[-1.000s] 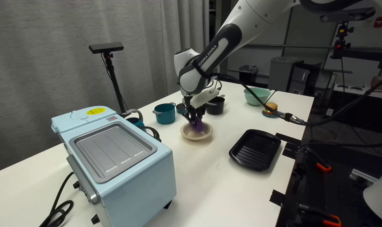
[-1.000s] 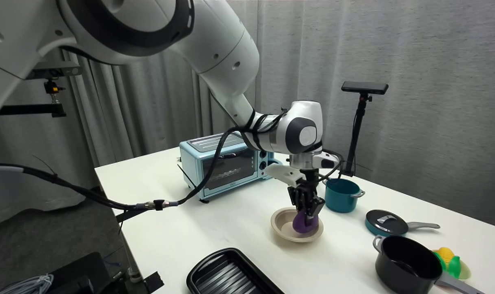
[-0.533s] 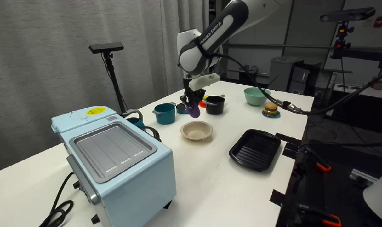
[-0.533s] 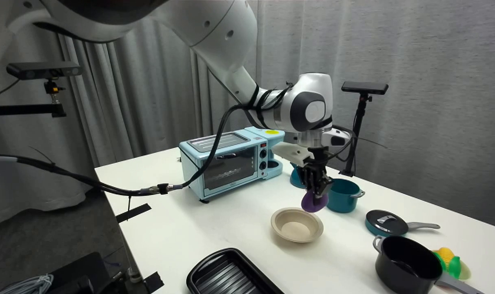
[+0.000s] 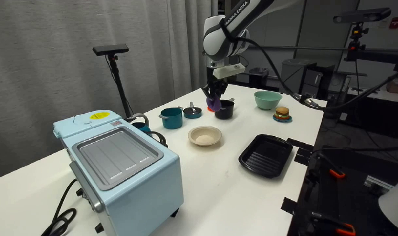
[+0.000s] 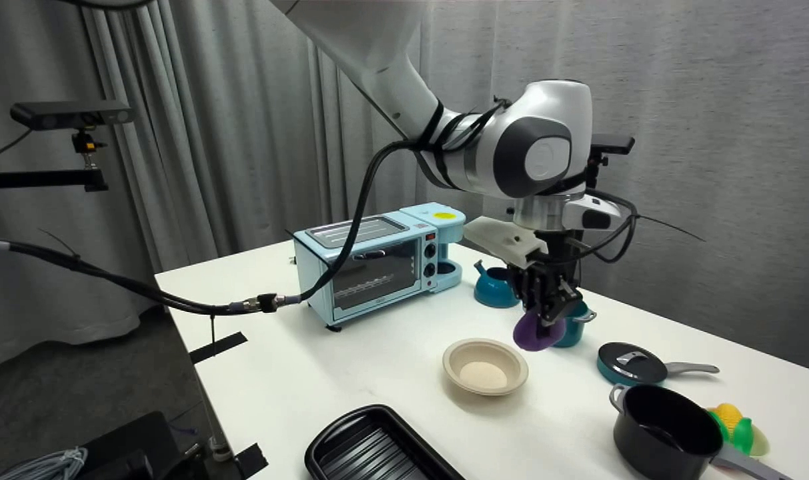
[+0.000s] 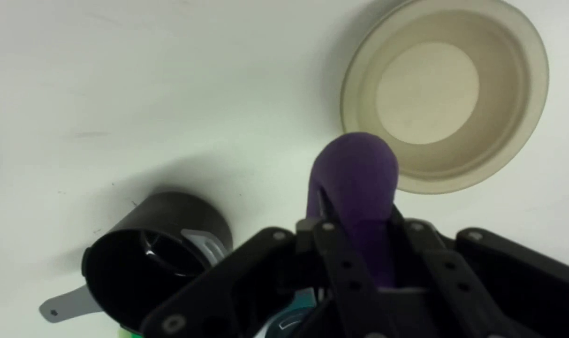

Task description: Pick up the purple plush toy from the plate and put it on the table

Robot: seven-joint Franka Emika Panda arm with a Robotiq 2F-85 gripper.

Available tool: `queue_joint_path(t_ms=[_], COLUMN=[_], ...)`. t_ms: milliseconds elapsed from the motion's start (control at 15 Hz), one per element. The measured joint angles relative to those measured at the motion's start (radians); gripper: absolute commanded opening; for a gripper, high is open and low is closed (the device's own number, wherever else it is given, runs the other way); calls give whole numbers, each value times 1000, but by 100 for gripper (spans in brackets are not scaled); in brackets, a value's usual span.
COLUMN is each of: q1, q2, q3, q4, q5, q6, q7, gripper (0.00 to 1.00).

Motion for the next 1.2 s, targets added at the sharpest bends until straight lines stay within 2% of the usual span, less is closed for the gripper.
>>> queue_joint_path(t_ms=[467,1200], q1=[-60,-61], q2=[-12,100], q3=[-52,-120], q4=[-120,-166], q5=[-1,-83], q6=[1,45], q7=[-70,-71], gripper=[6,6])
